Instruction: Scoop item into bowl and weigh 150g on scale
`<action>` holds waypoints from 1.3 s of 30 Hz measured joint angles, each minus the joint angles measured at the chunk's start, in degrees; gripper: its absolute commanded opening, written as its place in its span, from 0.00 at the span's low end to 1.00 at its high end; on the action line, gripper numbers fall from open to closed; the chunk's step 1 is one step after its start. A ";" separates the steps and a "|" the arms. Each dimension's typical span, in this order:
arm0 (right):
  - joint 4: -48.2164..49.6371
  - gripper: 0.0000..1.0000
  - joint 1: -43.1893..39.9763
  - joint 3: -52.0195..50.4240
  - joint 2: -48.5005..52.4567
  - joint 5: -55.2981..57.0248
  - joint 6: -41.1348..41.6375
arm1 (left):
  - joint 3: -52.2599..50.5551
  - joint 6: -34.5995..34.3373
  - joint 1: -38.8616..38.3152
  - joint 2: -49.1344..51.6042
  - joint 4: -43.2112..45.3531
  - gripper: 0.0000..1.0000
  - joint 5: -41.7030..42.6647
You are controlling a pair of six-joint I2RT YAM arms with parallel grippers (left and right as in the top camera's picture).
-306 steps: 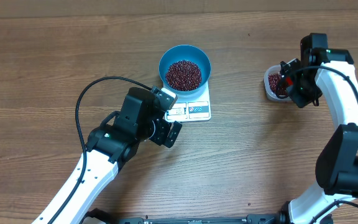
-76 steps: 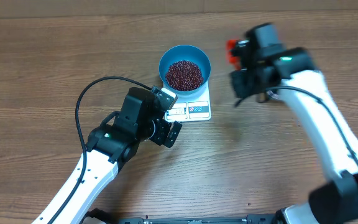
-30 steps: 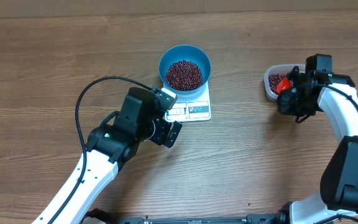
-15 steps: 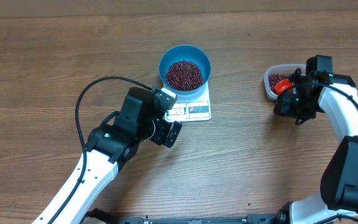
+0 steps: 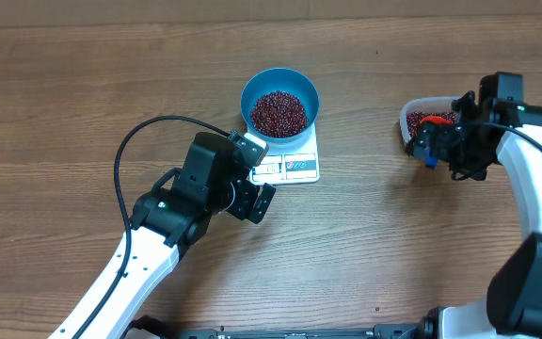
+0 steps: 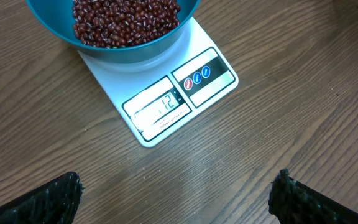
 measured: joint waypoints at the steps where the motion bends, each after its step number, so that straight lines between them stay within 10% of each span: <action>1: -0.44 1.00 0.00 0.26 -1.01 -0.31 0.61 | 0.00 0.00 0.00 0.00 0.02 1.00 0.00; 9: -3.10 1.00 -0.02 1.18 -15.37 -7.78 8.31 | 0.00 0.00 0.00 0.00 0.02 1.00 0.00; 13: -3.37 0.71 0.02 1.79 -17.90 -14.14 9.75 | 0.00 0.00 0.00 0.00 0.00 1.00 0.00; 27: 2.75 0.72 1.95 -9.11 -17.38 0.68 53.94 | 0.00 0.00 0.00 0.00 0.00 1.00 -0.02; 39: 14.97 0.79 3.17 -19.04 -17.20 4.61 63.95 | 0.00 0.00 0.00 0.00 0.00 1.00 0.00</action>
